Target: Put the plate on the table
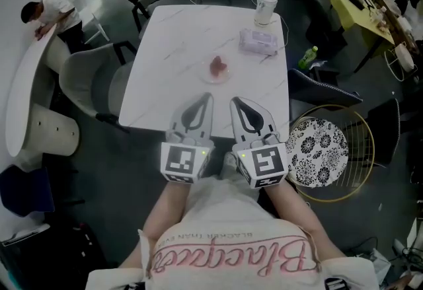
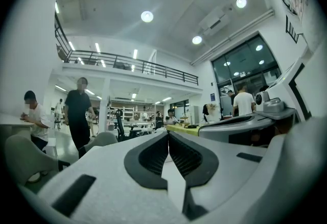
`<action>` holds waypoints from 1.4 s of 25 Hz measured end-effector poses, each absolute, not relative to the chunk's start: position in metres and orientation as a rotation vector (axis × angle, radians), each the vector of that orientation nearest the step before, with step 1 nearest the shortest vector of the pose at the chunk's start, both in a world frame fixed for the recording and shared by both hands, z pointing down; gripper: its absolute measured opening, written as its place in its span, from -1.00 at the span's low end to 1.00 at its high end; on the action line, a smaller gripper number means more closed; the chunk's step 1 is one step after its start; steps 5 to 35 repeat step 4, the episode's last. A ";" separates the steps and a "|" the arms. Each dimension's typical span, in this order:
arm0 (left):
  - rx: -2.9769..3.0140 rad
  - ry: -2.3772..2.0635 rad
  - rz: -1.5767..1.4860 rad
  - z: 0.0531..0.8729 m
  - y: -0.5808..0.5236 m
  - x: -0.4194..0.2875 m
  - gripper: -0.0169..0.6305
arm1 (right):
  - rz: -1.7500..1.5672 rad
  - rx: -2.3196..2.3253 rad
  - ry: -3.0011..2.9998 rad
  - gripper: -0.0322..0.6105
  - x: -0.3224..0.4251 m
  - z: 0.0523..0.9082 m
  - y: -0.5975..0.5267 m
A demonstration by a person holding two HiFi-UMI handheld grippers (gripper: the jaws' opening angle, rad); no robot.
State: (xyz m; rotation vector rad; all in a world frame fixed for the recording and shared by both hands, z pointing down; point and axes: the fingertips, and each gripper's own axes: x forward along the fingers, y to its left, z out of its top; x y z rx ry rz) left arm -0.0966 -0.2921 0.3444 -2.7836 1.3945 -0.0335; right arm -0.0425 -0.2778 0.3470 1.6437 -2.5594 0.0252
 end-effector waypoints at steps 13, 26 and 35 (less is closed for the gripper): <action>-2.776 1.393 -0.026 0.344 -0.291 -0.094 -0.94 | 0.011 1.632 -2.563 -0.88 -0.043 0.349 -0.276; -2.776 1.393 -0.026 0.344 -0.291 -0.094 -0.94 | 0.011 1.632 -2.563 -0.88 -0.043 0.349 -0.276; -2.776 1.393 -0.026 0.344 -0.291 -0.094 -0.94 | 0.011 1.632 -2.563 -0.88 -0.043 0.349 -0.276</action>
